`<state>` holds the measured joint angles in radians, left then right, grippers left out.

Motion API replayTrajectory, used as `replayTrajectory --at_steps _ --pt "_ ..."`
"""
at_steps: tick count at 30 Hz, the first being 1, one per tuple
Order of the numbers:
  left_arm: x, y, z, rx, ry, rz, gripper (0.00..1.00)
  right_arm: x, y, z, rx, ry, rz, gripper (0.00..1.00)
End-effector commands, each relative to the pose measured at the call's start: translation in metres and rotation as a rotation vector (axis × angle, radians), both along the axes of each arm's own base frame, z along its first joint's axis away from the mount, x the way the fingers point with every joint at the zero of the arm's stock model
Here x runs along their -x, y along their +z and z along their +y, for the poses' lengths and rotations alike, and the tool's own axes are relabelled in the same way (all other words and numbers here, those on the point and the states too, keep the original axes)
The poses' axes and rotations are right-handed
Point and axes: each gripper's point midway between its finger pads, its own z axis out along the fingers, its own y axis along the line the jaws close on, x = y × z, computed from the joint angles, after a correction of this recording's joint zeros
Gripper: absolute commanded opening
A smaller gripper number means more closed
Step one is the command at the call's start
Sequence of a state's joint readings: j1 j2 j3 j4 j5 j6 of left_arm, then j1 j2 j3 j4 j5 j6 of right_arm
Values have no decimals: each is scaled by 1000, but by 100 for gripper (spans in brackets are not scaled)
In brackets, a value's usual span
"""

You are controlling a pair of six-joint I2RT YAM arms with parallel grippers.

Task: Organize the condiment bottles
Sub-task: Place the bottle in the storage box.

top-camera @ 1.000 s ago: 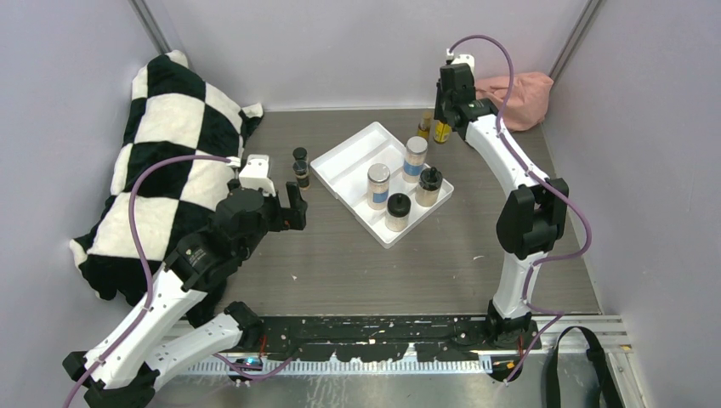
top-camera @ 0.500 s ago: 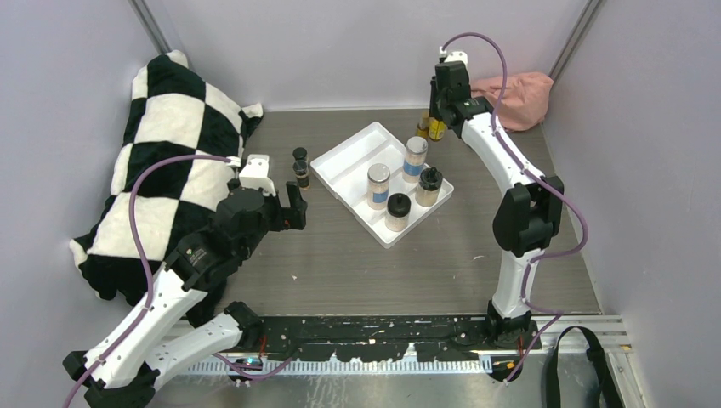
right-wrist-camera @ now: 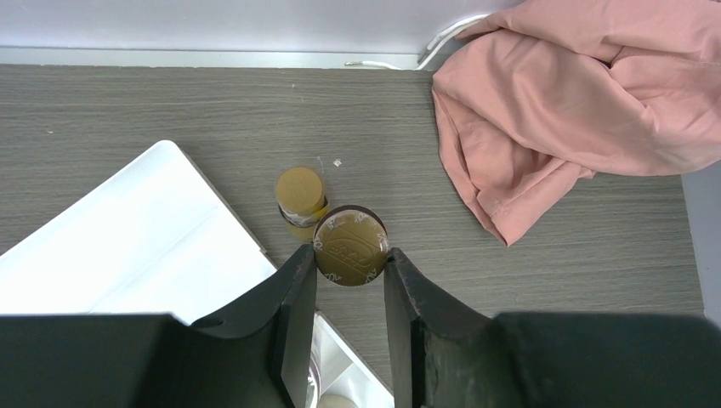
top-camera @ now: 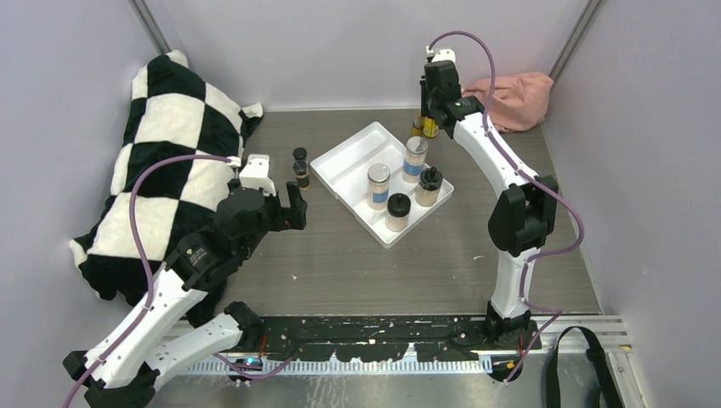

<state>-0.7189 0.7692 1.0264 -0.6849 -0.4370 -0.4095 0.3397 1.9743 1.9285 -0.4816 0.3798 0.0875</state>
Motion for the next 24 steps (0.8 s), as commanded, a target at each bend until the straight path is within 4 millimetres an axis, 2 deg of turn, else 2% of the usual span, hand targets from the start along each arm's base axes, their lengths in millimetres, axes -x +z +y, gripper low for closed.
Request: replayTrajectory --at_steps 1,12,24 --pt "-4 23 -2 38 0 -62 96 1 78 -1 -11 -24 -189 1" --pt "1 25 1 53 -1 -66 96 17 103 14 -14 8 -224 1" --pt "5 28 4 60 -2 -74 96 26 104 52 -4 71 -218 1"
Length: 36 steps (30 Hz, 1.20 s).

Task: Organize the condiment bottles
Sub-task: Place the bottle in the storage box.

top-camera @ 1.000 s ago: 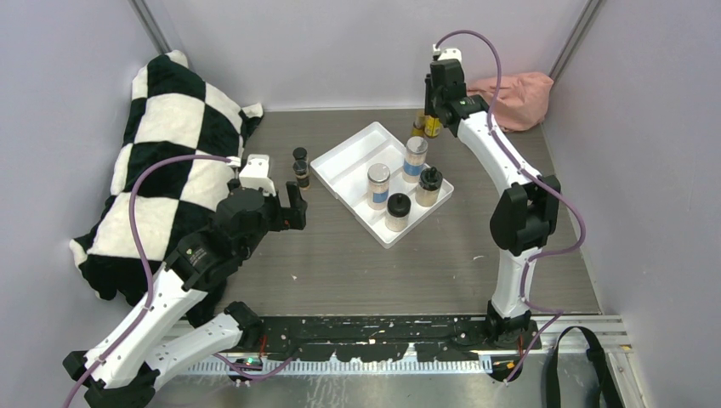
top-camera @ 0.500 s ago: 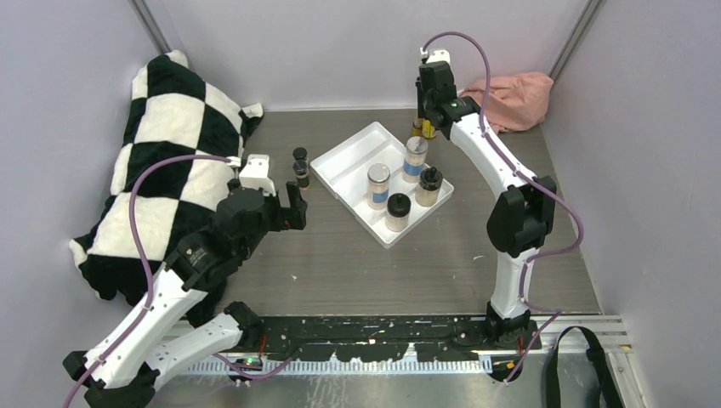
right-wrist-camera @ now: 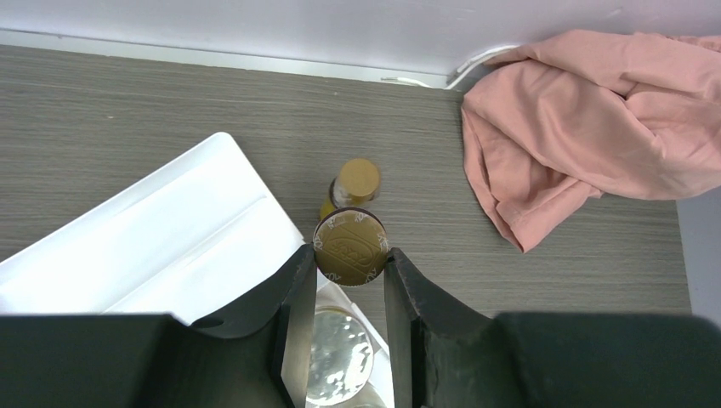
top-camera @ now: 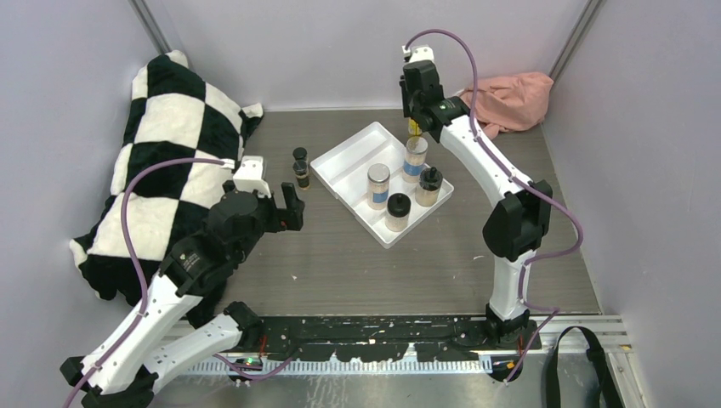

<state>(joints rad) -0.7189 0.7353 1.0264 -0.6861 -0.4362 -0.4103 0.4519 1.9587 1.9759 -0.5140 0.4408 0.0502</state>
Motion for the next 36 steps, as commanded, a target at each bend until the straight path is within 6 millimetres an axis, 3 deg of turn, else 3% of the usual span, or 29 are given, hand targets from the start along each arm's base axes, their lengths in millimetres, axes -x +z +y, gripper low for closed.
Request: replayTrajectory --at_steps 1,13,29,36 --pt "1 20 1 38 -1 -50 96 8 79 8 -59 7 -177 1" --pt "2 21 3 37 -1 -55 96 11 62 42 -44 59 -147 1" --pt "1 21 1 35 -4 -52 96 18 7 82 -58 122 -57 1" --pt "-1 16 0 26 -3 -44 96 19 -13 88 -56 128 -26 1"
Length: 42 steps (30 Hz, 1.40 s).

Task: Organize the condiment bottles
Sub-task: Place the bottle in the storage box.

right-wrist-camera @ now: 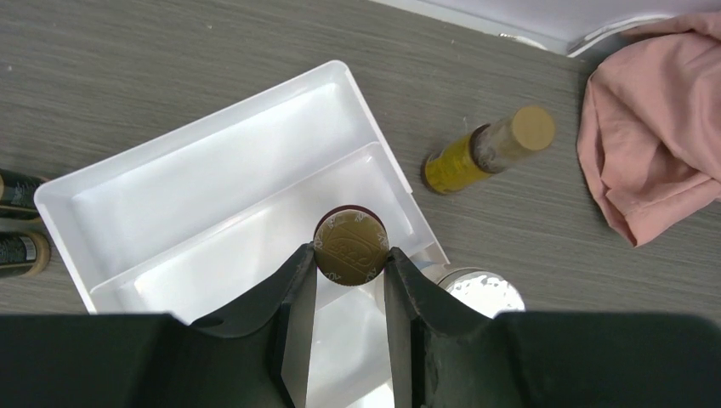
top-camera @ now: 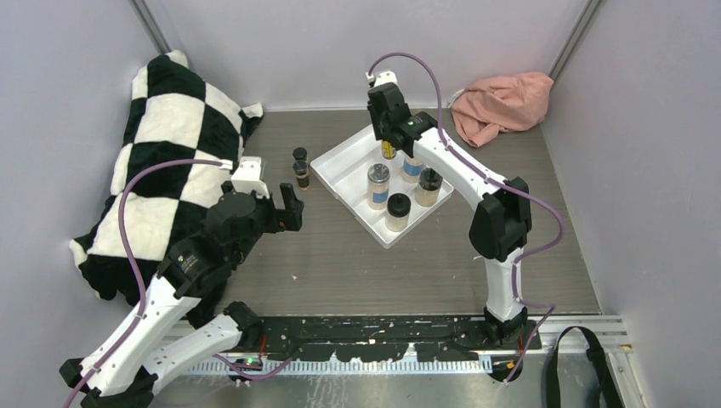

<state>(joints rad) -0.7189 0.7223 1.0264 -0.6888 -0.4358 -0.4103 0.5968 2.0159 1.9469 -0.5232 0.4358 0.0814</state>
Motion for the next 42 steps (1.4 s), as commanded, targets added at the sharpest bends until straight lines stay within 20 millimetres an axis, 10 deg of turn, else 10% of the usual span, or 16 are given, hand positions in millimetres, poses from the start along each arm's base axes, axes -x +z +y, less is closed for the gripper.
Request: replayTrajectory --at_steps 1,42 --pt "-3 14 -2 20 -4 -36 96 -10 28 10 -80 -8 -100 1" --pt "-13 2 -3 -33 19 -17 96 -49 -24 5 -128 -21 -46 1"
